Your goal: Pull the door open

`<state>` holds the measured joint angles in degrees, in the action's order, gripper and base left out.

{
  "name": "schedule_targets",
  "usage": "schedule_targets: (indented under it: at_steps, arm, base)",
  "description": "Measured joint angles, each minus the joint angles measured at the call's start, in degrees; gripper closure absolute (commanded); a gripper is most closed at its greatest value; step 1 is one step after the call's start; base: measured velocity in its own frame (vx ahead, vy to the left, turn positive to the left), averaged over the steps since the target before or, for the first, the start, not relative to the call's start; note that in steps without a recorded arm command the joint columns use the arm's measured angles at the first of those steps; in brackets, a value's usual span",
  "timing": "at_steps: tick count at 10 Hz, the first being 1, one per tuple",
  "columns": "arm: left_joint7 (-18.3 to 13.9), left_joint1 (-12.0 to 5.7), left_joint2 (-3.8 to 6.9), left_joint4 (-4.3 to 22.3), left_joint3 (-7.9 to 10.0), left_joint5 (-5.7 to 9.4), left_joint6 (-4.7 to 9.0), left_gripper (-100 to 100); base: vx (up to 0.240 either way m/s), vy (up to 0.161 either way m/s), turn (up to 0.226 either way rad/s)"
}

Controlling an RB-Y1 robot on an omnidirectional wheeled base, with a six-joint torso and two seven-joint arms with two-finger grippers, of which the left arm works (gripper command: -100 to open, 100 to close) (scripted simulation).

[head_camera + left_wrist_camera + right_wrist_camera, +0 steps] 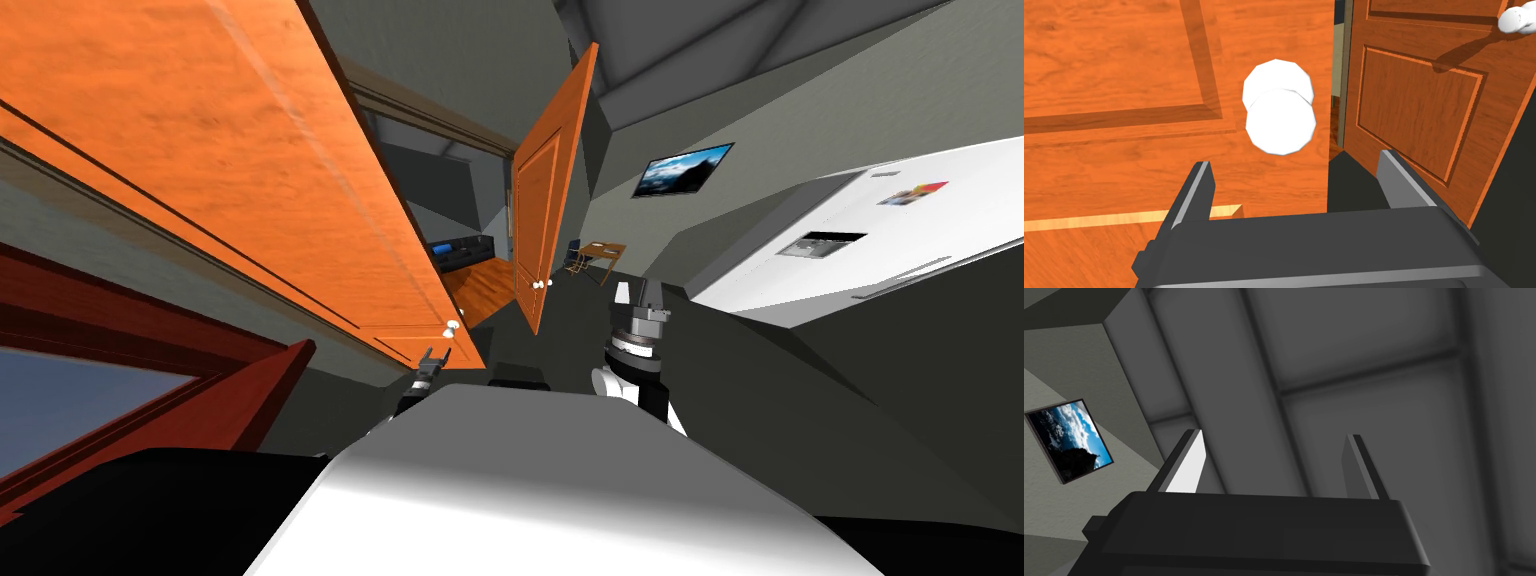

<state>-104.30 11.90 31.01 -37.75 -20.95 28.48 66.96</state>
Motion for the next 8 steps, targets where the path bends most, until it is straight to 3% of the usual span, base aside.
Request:
schedule_targets:
  at_steps: [3, 4, 8]
  arm:
    - [0.89, -1.70, -0.94, 0.78, 0.74, 0.20, -1.27, -100]
    - [0.95, -1.82, -0.98, 0.83, 0.77, 0.21, -1.34, 100]
    - [0.91, -1.77, -0.96, 0.83, 0.68, 0.16, -1.48, 100]
  base:
    - [0.223, 0.041, -0.042]
    - [-0.020, -0.003, 0.002]
    - [-0.031, -0.004, -0.001]
